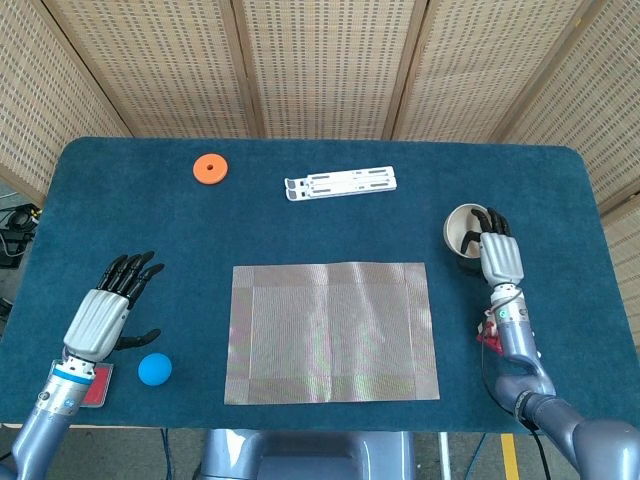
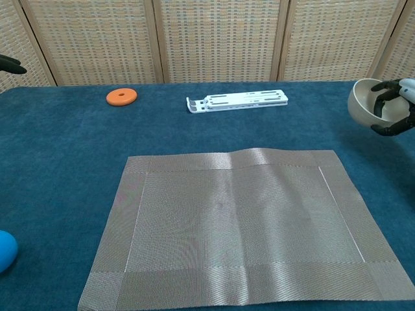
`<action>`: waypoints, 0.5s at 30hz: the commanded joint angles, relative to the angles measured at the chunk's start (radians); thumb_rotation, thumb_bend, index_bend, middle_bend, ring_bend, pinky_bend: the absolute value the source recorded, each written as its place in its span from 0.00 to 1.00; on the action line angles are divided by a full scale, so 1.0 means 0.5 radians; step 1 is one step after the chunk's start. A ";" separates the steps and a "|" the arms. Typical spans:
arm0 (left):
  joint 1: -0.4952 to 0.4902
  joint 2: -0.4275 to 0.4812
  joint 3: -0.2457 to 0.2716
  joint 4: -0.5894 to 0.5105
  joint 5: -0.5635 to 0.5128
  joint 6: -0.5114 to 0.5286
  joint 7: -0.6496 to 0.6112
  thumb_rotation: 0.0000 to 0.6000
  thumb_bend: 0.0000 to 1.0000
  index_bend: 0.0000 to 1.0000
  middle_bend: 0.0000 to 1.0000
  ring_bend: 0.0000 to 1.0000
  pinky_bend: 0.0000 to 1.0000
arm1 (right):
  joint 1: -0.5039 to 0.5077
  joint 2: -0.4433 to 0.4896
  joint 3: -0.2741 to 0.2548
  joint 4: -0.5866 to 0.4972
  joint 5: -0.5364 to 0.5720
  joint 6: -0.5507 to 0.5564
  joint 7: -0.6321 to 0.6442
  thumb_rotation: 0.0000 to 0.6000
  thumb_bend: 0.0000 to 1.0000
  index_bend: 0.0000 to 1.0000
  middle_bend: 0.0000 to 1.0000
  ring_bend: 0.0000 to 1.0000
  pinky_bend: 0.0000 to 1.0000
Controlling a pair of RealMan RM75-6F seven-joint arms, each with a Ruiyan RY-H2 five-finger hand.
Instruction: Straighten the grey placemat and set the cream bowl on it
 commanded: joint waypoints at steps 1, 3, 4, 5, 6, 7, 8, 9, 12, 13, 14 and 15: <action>0.000 -0.002 -0.002 0.004 -0.003 -0.006 -0.002 1.00 0.00 0.11 0.00 0.00 0.00 | -0.080 0.147 -0.038 -0.354 -0.132 0.266 -0.074 1.00 0.52 0.72 0.18 0.00 0.02; 0.001 -0.001 -0.002 0.002 0.003 -0.002 -0.002 1.00 0.00 0.11 0.00 0.00 0.00 | -0.117 0.218 -0.069 -0.548 -0.199 0.379 -0.119 1.00 0.52 0.72 0.18 0.00 0.03; 0.003 -0.001 -0.002 0.000 0.008 0.002 -0.002 1.00 0.00 0.11 0.00 0.00 0.00 | -0.134 0.261 -0.085 -0.658 -0.226 0.416 -0.154 1.00 0.53 0.72 0.18 0.00 0.03; 0.005 0.000 -0.002 -0.001 0.012 0.006 -0.002 1.00 0.00 0.11 0.00 0.00 0.00 | -0.146 0.295 -0.105 -0.756 -0.266 0.456 -0.174 1.00 0.53 0.72 0.18 0.00 0.03; 0.006 0.000 -0.001 -0.002 0.014 0.007 -0.002 1.00 0.00 0.11 0.00 0.00 0.00 | -0.156 0.317 -0.116 -0.814 -0.283 0.475 -0.190 1.00 0.52 0.72 0.18 0.00 0.03; 0.007 0.000 -0.001 -0.003 0.015 0.009 -0.003 1.00 0.00 0.11 0.00 0.00 0.00 | -0.166 0.347 -0.134 -0.896 -0.313 0.499 -0.210 1.00 0.52 0.72 0.18 0.00 0.03; 0.008 0.000 -0.001 -0.004 0.016 0.010 -0.004 1.00 0.00 0.11 0.00 0.00 0.00 | -0.175 0.375 -0.156 -0.977 -0.348 0.521 -0.233 1.00 0.52 0.72 0.18 0.00 0.03; 0.008 0.001 -0.001 -0.006 0.017 0.009 -0.008 1.00 0.00 0.11 0.00 0.00 0.00 | -0.182 0.404 -0.184 -1.052 -0.385 0.535 -0.260 1.00 0.52 0.72 0.18 0.00 0.03; 0.009 0.005 -0.001 -0.008 0.022 0.007 -0.019 1.00 0.00 0.11 0.00 0.00 0.00 | -0.197 0.480 -0.278 -1.269 -0.494 0.545 -0.385 1.00 0.52 0.72 0.18 0.00 0.03; 0.009 0.005 -0.001 -0.008 0.024 0.008 -0.020 1.00 0.00 0.11 0.00 0.00 0.00 | -0.198 0.488 -0.299 -1.310 -0.520 0.547 -0.419 1.00 0.52 0.72 0.18 0.00 0.03; 0.010 0.005 -0.001 -0.008 0.026 0.009 -0.021 1.00 0.00 0.11 0.00 0.00 0.00 | -0.200 0.491 -0.318 -1.344 -0.542 0.547 -0.450 1.00 0.52 0.72 0.18 0.00 0.03; 0.010 0.006 -0.001 -0.009 0.027 0.009 -0.022 1.00 0.00 0.11 0.00 0.00 0.00 | -0.200 0.491 -0.329 -1.363 -0.554 0.545 -0.470 1.00 0.52 0.72 0.18 0.00 0.03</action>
